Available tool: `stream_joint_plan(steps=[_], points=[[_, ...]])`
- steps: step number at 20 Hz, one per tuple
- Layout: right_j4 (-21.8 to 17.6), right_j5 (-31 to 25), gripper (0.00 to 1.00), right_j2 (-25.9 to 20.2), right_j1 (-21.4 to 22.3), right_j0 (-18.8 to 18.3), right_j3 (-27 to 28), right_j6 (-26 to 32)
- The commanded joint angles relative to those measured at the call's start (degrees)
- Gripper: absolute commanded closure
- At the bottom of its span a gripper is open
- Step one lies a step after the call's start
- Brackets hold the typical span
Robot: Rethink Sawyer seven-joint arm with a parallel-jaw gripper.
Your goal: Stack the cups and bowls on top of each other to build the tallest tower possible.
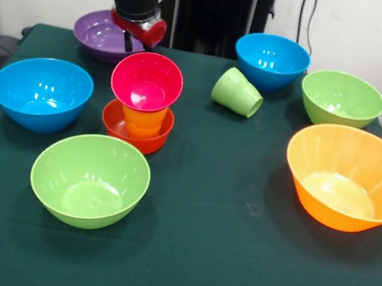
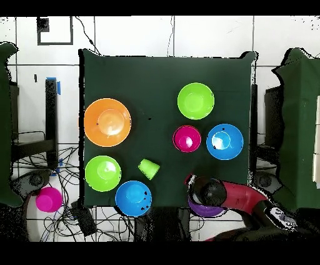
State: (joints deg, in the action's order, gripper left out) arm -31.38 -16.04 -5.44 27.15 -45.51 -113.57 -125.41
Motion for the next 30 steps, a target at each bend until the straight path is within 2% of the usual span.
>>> stream_joint_plan(steps=[1, 10, 11, 15, 17, 20, 22, 24, 26, 30], points=[[-0.17, 5.53, 0.00, 1.40, -9.80, 4.39, 7.21, -6.23], [3.31, 11.85, 0.00, 4.54, -15.49, 8.73, 9.92, -9.47], [2.88, 14.06, 1.00, 5.67, -15.53, 9.80, 10.46, -8.62], [1.86, 14.02, 1.00, 7.70, -14.86, 11.82, 11.80, -7.67], [4.08, 14.39, 1.00, 7.21, -13.52, 10.93, 10.05, -8.98], [4.45, 11.44, 1.00, 6.69, -11.01, 9.76, 8.71, -7.20], [3.96, 12.33, 1.00, 7.94, -9.42, 10.41, 8.92, -7.07], [3.78, 11.52, 1.00, 7.08, -8.62, 9.17, 8.68, -6.00], [2.57, 9.51, 1.00, 4.28, -8.29, 6.51, 9.10, -2.54], [3.08, 2.81, 1.00, 0.85, -5.82, 2.26, 8.36, 1.78]])
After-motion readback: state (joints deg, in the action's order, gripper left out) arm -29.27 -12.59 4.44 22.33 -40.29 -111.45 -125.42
